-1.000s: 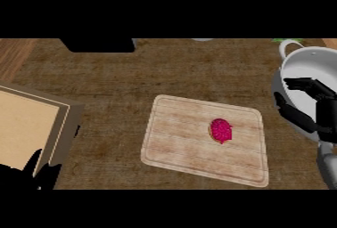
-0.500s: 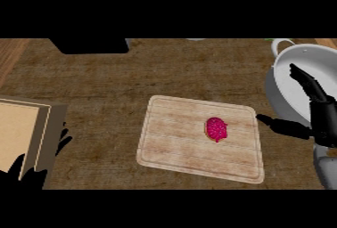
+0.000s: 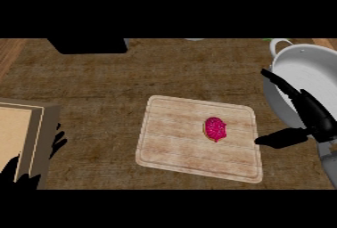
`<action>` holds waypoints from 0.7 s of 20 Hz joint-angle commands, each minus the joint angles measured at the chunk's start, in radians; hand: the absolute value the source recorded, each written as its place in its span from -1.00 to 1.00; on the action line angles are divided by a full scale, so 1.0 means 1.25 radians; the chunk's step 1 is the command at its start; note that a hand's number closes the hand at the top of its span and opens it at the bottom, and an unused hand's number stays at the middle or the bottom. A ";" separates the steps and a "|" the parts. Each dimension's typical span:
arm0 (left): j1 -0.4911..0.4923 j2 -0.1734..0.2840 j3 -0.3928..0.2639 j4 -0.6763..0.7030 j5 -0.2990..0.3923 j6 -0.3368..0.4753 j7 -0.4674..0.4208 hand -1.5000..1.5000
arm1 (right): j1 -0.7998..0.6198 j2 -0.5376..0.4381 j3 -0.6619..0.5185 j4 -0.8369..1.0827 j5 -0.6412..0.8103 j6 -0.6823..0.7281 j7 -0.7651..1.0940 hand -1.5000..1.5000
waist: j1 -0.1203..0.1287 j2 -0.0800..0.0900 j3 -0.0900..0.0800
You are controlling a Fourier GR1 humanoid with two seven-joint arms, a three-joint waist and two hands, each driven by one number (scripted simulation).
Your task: Pick the cupcake from the cutting board and place it in the pot
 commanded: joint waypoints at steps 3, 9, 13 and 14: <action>-0.158 0.023 0.050 -0.030 -0.033 0.023 -0.025 0.00 | -0.073 -0.049 0.106 -0.065 0.031 0.143 0.229 -1.00 | -0.012 0.000 -0.007; -0.182 0.018 0.042 -0.024 -0.028 0.027 -0.009 0.00 | -0.116 0.024 0.167 -0.077 0.029 0.173 0.383 -1.00 | -0.009 0.004 -0.006; -0.198 0.015 0.041 -0.024 -0.040 0.054 0.012 0.00 | -0.131 0.059 0.195 -0.108 0.023 0.186 0.448 -1.00 | -0.019 0.001 -0.005; -0.216 0.028 0.052 -0.002 -0.038 0.050 0.027 0.00 | -0.159 0.074 0.184 -0.085 0.024 0.177 0.450 -1.00 | -0.013 0.006 -0.005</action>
